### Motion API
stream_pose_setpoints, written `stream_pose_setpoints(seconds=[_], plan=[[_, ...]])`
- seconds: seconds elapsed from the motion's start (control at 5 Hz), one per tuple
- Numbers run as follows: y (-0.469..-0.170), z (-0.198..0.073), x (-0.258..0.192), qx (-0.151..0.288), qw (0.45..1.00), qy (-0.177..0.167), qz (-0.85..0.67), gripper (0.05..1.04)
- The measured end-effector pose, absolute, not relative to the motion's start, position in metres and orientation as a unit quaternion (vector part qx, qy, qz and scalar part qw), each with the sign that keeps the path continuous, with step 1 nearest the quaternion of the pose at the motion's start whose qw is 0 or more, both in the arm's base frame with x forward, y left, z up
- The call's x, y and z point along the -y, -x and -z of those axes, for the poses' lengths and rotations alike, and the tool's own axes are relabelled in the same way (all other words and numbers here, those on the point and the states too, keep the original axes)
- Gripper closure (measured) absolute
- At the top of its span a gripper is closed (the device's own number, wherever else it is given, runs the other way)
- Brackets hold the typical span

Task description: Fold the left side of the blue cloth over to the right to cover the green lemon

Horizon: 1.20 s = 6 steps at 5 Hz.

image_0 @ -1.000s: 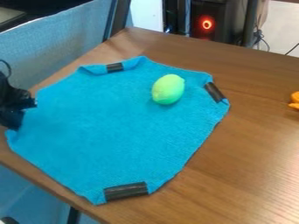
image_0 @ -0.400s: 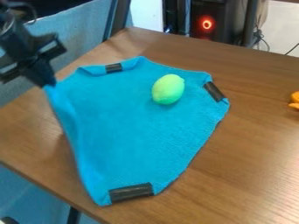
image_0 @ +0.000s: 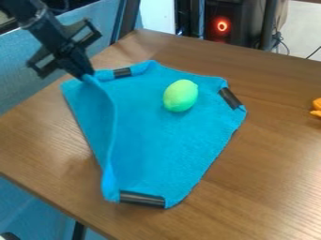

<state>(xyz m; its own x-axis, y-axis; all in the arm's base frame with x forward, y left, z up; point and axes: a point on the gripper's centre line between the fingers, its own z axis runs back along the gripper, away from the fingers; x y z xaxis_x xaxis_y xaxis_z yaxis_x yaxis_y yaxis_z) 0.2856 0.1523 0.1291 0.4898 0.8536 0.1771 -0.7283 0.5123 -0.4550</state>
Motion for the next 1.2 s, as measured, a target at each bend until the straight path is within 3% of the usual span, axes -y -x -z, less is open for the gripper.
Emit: stream_pose_setpoints(seconds=[0.2, 0.6, 1.2], plan=[[-0.304, -0.127, -0.139, 0.199, 0.852, 0.176, -0.452, 1.028], [-0.350, -0.146, -0.105, 0.219, 0.865, 0.171, -0.419, 1.028], [-0.388, -0.151, -0.070, 0.218, 0.877, 0.186, -0.386, 1.028]])
